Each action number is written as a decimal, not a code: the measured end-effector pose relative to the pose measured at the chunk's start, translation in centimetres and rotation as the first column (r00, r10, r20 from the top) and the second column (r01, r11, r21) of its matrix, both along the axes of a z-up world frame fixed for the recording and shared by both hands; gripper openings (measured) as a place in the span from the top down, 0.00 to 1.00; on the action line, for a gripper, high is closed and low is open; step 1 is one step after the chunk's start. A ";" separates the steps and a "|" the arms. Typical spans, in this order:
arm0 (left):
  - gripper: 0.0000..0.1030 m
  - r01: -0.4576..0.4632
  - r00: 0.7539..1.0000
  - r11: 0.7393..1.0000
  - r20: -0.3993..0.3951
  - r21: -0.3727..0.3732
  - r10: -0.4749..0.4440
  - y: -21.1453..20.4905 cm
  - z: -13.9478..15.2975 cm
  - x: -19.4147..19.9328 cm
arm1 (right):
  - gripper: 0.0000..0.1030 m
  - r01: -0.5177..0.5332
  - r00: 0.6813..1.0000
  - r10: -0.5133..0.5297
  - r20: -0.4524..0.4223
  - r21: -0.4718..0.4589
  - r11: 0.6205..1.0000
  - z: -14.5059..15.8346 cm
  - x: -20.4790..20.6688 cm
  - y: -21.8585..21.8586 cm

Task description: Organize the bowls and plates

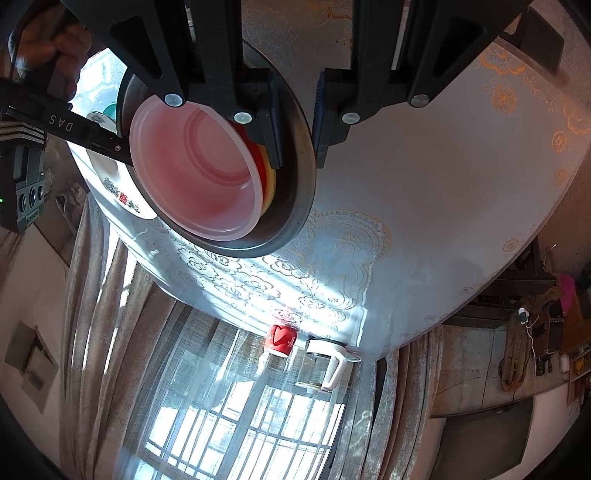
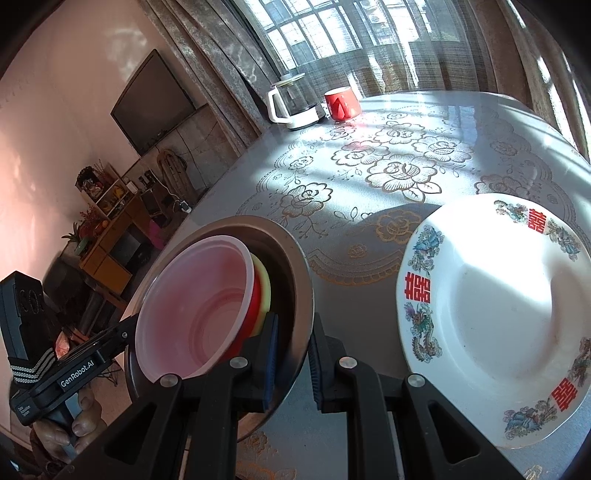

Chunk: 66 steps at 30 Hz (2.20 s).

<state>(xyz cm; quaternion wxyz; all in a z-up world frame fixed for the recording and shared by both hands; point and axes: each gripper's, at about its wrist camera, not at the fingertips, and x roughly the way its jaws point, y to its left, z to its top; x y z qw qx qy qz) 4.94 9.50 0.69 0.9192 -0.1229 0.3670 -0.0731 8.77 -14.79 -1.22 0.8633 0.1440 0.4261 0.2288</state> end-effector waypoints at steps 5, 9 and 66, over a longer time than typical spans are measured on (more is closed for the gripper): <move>0.87 0.018 1.000 1.000 0.012 0.004 -0.018 -0.8 0.6 0.2 | 0.84 0.015 1.000 -0.015 0.017 0.008 1.000 0.6 -0.2 -0.8; 0.87 0.036 0.999 0.999 0.011 0.005 -0.037 -1.5 0.8 0.4 | 0.84 0.032 0.999 -0.032 0.026 0.015 0.999 0.8 -0.6 -1.6; 0.85 0.399 0.916 0.916 -0.052 0.036 -0.397 -20.2 0.7 8.6 | 0.84 0.462 0.887 -0.462 -0.009 0.057 0.885 0.1 -2.3 -18.3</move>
